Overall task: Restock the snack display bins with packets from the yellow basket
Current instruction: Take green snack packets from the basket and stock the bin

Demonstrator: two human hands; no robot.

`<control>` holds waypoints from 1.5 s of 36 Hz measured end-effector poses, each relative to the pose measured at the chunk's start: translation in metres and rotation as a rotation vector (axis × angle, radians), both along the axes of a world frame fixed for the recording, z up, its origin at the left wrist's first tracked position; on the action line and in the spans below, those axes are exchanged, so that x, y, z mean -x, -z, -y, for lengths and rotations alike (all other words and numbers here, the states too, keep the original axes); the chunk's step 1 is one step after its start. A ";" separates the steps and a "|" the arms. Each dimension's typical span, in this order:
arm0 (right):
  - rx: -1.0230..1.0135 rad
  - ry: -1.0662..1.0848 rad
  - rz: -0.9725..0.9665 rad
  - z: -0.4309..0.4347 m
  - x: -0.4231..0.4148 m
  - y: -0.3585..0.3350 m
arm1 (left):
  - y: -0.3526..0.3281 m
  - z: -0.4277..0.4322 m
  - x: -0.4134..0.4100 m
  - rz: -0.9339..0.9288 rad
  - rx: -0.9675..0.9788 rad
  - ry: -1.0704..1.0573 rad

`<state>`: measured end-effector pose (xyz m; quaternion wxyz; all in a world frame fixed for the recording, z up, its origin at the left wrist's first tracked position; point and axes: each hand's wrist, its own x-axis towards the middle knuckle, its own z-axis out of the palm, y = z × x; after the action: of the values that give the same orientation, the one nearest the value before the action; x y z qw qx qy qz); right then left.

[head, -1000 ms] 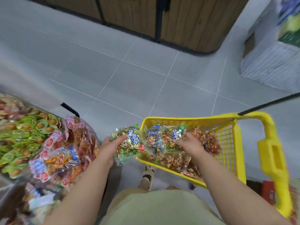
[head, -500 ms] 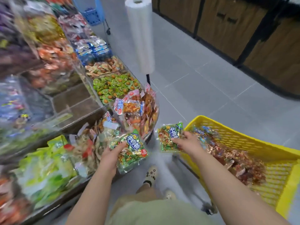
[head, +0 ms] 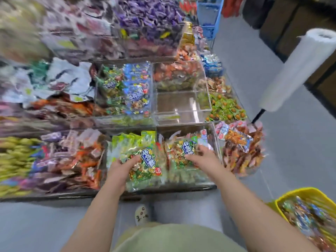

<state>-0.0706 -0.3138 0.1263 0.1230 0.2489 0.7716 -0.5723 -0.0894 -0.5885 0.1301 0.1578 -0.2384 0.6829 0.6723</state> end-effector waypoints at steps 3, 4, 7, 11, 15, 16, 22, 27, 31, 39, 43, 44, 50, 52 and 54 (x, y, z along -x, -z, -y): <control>-0.028 -0.036 -0.023 0.045 0.036 -0.005 | -0.009 0.046 0.029 -0.023 0.027 -0.004; -0.039 -0.042 -0.028 0.061 0.048 -0.006 | -0.013 0.061 0.039 -0.035 0.043 -0.004; -0.064 -0.074 -0.044 0.102 0.083 -0.009 | -0.030 0.100 0.068 -0.046 0.062 -0.014; -0.080 -0.114 -0.061 0.141 0.121 -0.019 | -0.044 0.143 0.106 -0.079 0.073 -0.031; -0.057 -0.176 -0.092 0.166 0.161 -0.040 | -0.060 0.172 0.137 -0.082 0.098 -0.013; -0.080 -0.203 -0.113 0.170 0.173 -0.045 | -0.062 0.177 0.145 -0.081 0.079 -0.018; -0.388 -0.394 -0.240 0.185 0.260 -0.081 | -0.066 0.195 0.180 -0.105 0.062 -0.004; -0.676 -0.657 -0.291 0.208 0.327 -0.107 | -0.077 0.198 0.199 -0.135 0.051 0.048; -0.955 -0.834 -0.290 0.230 0.368 -0.102 | -0.081 0.205 0.215 -0.183 0.060 0.106; -1.299 -1.096 -0.365 0.245 0.402 -0.070 | -0.080 0.210 0.228 -0.185 0.048 0.105; -1.297 -1.106 -0.348 0.248 0.398 -0.051 | -0.075 0.212 0.229 -0.162 0.042 0.166; -1.308 -1.097 -0.357 0.249 0.395 -0.046 | -0.074 0.212 0.230 -0.169 0.032 0.183; -1.367 -0.939 -0.414 0.256 0.393 -0.026 | -0.072 0.205 0.232 -0.195 -0.010 0.255; -1.337 -0.822 -0.416 0.254 0.402 -0.027 | -0.070 0.204 0.233 -0.211 -0.020 0.267; -1.316 -0.754 -0.422 0.252 0.410 -0.026 | -0.069 0.205 0.232 -0.231 -0.035 0.248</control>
<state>-0.4810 -0.5660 0.1523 -0.0129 -0.1220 0.9913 0.0472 -0.3211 -0.7934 0.1993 0.1640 -0.0708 0.7089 0.6824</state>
